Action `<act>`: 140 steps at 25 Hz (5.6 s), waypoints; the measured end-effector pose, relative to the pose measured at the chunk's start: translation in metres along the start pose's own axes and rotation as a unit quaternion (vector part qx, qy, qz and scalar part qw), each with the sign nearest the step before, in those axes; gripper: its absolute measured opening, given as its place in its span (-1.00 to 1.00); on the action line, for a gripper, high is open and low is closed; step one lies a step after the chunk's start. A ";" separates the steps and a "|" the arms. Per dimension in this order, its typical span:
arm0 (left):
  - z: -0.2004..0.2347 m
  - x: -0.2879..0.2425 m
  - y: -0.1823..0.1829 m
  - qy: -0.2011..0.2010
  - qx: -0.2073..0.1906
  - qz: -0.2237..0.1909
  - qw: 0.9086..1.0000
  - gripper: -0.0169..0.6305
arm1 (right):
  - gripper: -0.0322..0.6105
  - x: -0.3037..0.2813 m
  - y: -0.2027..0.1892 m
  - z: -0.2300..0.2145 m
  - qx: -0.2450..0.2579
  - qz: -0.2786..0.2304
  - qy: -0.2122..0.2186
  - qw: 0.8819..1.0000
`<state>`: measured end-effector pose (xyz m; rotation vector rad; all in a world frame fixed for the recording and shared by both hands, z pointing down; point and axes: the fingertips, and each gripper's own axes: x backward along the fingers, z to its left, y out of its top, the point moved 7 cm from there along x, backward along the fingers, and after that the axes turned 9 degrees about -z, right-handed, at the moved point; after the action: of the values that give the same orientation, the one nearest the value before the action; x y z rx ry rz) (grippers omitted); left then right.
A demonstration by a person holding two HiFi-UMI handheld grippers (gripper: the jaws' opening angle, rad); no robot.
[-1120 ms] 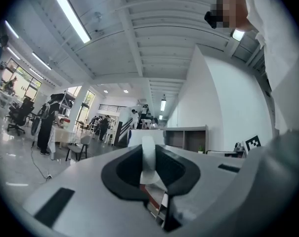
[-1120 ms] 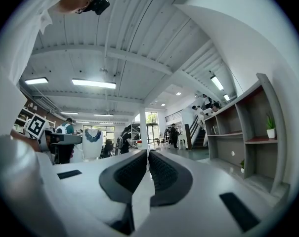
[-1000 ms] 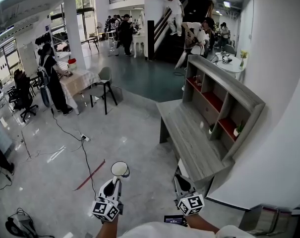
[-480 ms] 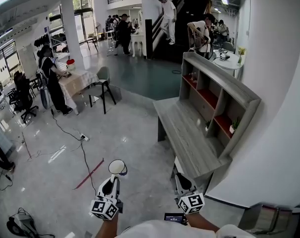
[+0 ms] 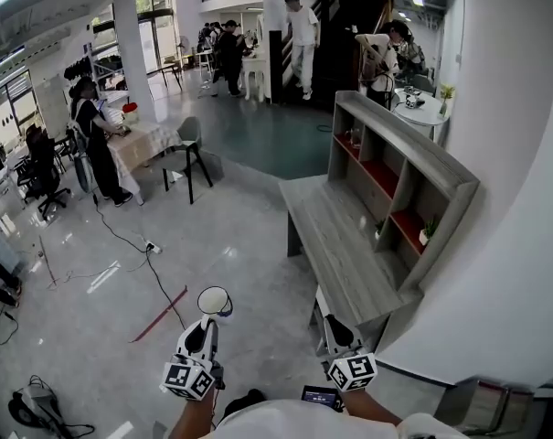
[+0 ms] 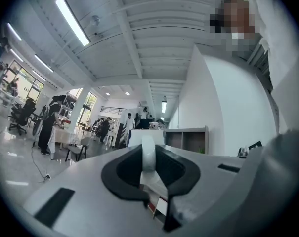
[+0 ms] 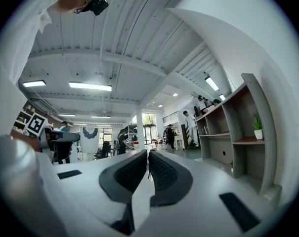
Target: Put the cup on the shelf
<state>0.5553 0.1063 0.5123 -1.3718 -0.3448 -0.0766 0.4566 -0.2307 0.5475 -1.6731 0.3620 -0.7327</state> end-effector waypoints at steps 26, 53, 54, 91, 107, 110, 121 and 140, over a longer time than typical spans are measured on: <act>0.124 -0.179 -0.037 -0.020 0.007 -0.002 1.000 -0.76 | -0.78 -0.204 -0.051 -0.063 0.008 0.012 0.001 1.000; 0.285 -0.376 -0.107 -0.018 0.031 0.023 0.999 -0.76 | -0.78 -0.449 -0.134 -0.128 0.018 0.035 0.001 0.999; 0.290 -0.385 -0.109 -0.015 0.030 0.026 0.999 -0.76 | -0.78 -0.460 -0.138 -0.136 0.014 0.036 0.000 0.999; 0.382 -0.801 -0.197 -0.152 0.075 0.035 0.985 -0.76 | -0.78 -0.687 -0.162 -0.338 0.045 0.019 -0.090 0.995; 0.231 -0.973 -0.247 -0.425 0.151 0.064 0.890 -0.76 | -0.78 -0.586 -0.124 -0.370 0.109 0.006 -0.367 0.924; 0.182 -0.983 -0.252 -0.475 0.175 0.066 0.860 -0.76 | -0.78 -0.551 -0.114 -0.363 0.122 0.003 -0.423 0.898; 0.035 -0.985 -0.251 -0.616 0.206 0.038 0.759 -0.76 | -0.78 -0.462 -0.093 -0.316 0.155 -0.001 -0.563 0.812; -0.106 -0.930 -0.272 -0.707 0.243 0.037 0.663 -0.76 | -0.78 -0.383 -0.087 -0.228 0.186 -0.002 -0.701 0.688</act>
<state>-0.3735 -0.1879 0.4881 -0.6254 -1.4857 1.1589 0.0091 -0.1538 0.5479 -1.3769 -0.8430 0.5854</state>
